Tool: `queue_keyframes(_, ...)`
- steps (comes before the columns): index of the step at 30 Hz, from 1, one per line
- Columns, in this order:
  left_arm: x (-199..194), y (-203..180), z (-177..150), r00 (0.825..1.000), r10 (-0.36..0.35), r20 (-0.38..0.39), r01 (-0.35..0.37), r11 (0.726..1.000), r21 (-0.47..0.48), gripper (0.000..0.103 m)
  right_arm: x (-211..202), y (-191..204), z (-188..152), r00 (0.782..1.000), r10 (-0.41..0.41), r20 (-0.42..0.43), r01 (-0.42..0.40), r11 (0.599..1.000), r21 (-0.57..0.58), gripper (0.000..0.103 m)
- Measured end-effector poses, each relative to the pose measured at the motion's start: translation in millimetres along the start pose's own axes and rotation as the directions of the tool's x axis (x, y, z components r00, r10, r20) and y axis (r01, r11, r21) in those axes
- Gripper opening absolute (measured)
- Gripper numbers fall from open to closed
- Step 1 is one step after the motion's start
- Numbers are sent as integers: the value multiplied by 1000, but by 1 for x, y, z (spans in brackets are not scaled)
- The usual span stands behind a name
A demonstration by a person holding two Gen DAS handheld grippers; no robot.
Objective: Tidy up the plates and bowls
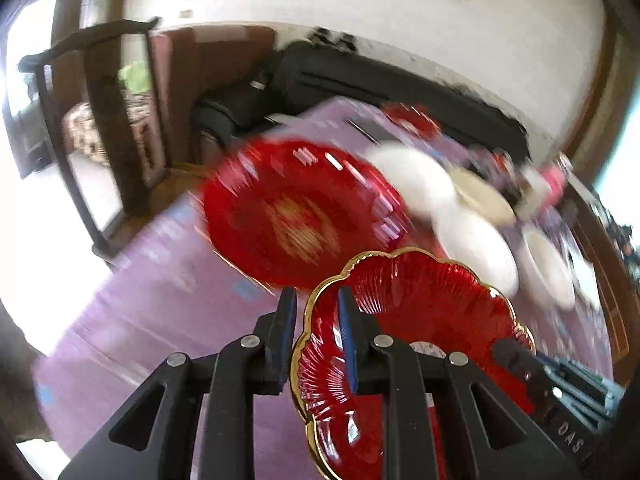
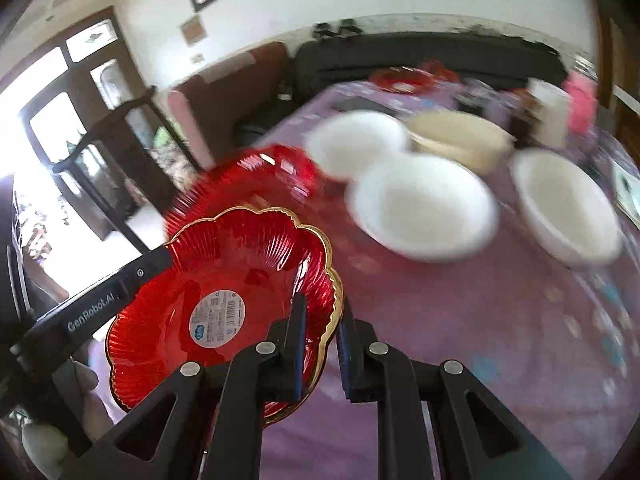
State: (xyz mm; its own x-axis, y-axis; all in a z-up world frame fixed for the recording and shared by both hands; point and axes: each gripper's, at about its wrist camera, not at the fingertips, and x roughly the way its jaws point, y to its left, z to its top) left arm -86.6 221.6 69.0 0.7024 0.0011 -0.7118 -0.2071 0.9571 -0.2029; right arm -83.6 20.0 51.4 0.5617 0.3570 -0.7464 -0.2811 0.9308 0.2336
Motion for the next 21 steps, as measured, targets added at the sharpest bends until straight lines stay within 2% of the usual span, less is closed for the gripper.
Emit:
queue_keyframes(4, 25, -48, -39, 993, -49, -106, 58, 995, 86, 19, 0, -48, -25, 995, -93, -45, 97, 992, 81, 16)
queue_keyframes(7, 35, -70, -51, 989, -32, -143, 57, 983, 172, 21, 4, -71, -35, 990, -115, -78, 123, 986, 110, 20)
queue_keyframes(8, 35, -72, -53, 987, -35, -158, 64, 980, 187, 25, 4, -75, -36, 988, -128, -86, 138, 983, 120, 20)
queue_keyframes(9, 33, -71, -53, 984, -52, -170, 85, 977, 195, 26, 1, -78, -34, 985, -148, -87, 158, 979, 126, 20)
queue_keyframes(11, 23, -64, -48, 984, -44, -170, 81, 973, 214, 39, -11, -79, -28, 981, -184, -62, 190, 974, 126, 23)
queue_keyframes(13, 7, -49, -41, 982, -66, -176, 105, 969, 224, 47, -27, -76, -19, 970, -240, -25, 241, 962, 128, 34)
queue_keyframes(15, -16, -25, -31, 986, -78, -148, 109, 970, 215, 48, -43, -67, -7, 959, -281, 42, 275, 955, 108, 34)
queue_keyframes(16, -24, -12, -23, 989, -79, -123, 102, 975, 196, 56, -49, -60, 3, 958, -277, 75, 270, 959, 84, 35)
queue_keyframes(17, -31, 1, -11, 992, -74, -98, 89, 982, 167, 69, -51, -47, 14, 965, -244, 99, 239, 970, 52, 36)
queue_keyframes(18, -33, 12, -1, 995, -68, -79, 79, 987, 138, 76, -48, -33, 25, 978, -181, 100, 180, 983, 25, 39)
queue_keyframes(19, -35, 30, 15, 997, -61, -49, 65, 994, 85, 81, -39, -20, 37, 993, -87, 74, 86, 996, 17, 40)
queue_keyframes(21, -31, 59, 41, 998, -58, -20, 57, 998, -13, 81, -16, -2, 55, 997, 73, 12, -74, 997, 35, 40)
